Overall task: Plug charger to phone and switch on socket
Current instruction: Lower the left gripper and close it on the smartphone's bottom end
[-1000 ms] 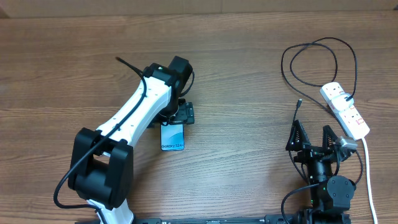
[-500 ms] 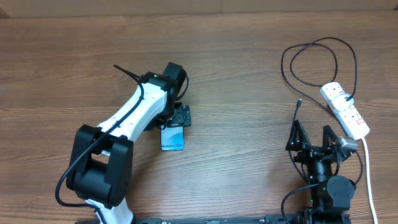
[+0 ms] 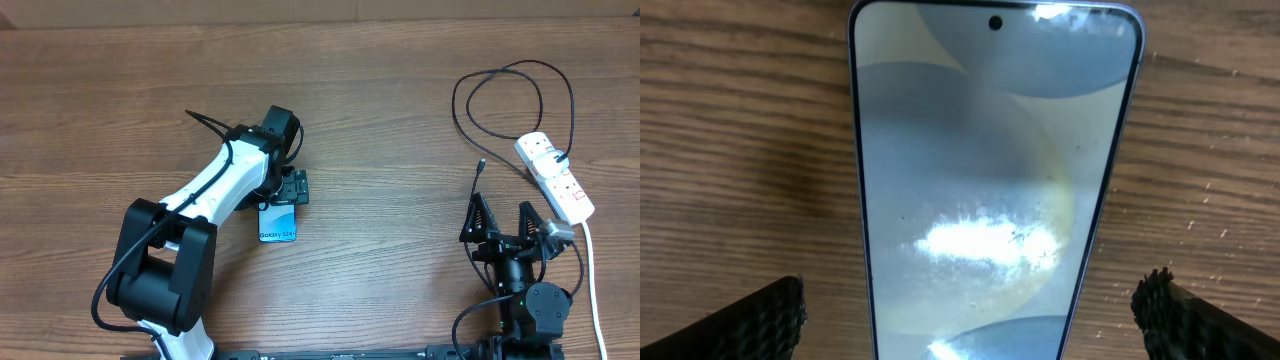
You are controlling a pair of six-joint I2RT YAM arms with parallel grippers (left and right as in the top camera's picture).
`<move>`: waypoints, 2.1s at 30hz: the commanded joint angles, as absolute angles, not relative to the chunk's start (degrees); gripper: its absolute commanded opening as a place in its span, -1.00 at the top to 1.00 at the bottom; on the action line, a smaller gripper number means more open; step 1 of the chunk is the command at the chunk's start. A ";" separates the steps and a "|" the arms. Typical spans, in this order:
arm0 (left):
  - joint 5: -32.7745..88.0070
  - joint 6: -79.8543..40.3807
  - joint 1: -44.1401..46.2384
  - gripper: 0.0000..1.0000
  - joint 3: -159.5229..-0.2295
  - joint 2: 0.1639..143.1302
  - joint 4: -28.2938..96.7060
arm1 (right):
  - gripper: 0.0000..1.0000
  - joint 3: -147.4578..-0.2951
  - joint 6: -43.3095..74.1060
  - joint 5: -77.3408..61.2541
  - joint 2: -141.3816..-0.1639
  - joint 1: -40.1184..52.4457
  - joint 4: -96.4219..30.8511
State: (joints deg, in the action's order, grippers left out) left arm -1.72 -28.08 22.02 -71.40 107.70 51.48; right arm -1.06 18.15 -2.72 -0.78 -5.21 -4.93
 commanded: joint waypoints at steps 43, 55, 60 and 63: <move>-1.43 -27.22 22.09 -0.99 -61.95 108.33 40.40 | -1.00 -0.45 17.52 -2.46 -0.16 -5.34 -4.58; -1.43 -22.22 22.09 -0.99 -61.95 108.33 40.93 | -1.00 -0.45 17.52 -2.46 -0.16 -5.34 -4.58; -1.41 -22.28 22.09 -0.81 -61.95 108.33 40.53 | -1.00 -0.45 17.52 -2.46 -0.16 -5.34 -4.58; -0.03 -22.31 22.09 -0.75 -61.95 108.33 40.38 | -1.00 -0.45 17.52 -2.46 -0.16 -5.34 -4.58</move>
State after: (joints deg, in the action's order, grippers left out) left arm -1.87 -23.55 22.04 -63.83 106.94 40.49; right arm -1.04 18.13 -2.70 -0.78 -5.21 -4.93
